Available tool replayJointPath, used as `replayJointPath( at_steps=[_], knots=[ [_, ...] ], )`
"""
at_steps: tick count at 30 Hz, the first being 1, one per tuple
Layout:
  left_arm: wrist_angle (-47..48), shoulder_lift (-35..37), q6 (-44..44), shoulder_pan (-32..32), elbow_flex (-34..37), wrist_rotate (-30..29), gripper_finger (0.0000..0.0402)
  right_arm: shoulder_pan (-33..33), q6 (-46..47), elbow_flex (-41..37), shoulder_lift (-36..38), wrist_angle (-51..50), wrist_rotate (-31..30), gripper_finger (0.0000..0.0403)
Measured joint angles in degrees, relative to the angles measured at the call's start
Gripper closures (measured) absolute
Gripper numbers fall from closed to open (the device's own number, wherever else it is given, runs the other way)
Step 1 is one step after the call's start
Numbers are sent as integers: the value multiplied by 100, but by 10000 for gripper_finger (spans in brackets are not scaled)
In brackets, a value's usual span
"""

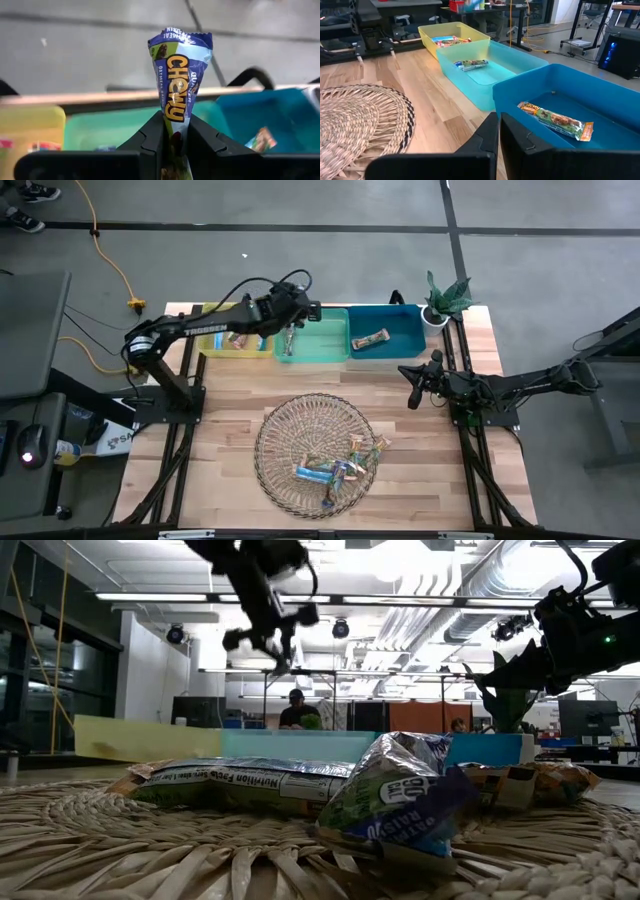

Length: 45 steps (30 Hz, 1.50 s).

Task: Pick and place Granola Bars by type
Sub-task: Put the blue granola bar into the green bin

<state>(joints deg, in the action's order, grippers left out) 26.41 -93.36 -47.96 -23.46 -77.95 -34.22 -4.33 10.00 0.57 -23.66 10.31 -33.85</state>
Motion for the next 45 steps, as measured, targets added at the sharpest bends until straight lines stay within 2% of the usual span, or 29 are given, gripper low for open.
replayJointPath(
  at_steps=[6,9,16,25,38,45],
  knots=[
    [75,-348,-232,-554,2,1312,340,1,0,-1,0,-5,0,402],
    [234,-589,-236,-700,2,1605,340,0,-1,-1,0,-7,0,402],
    [809,-1055,-249,-765,7,1770,340,1,0,0,0,-9,2,402],
    [750,-1364,-131,-765,-2,2314,334,1,0,1,0,-11,2,402],
    [505,-1427,266,-726,0,2497,244,0,-1,-1,0,-9,0,402],
    [-316,-1120,1218,-667,2,3261,239,0,0,-1,2,-11,0,402]
  ],
)
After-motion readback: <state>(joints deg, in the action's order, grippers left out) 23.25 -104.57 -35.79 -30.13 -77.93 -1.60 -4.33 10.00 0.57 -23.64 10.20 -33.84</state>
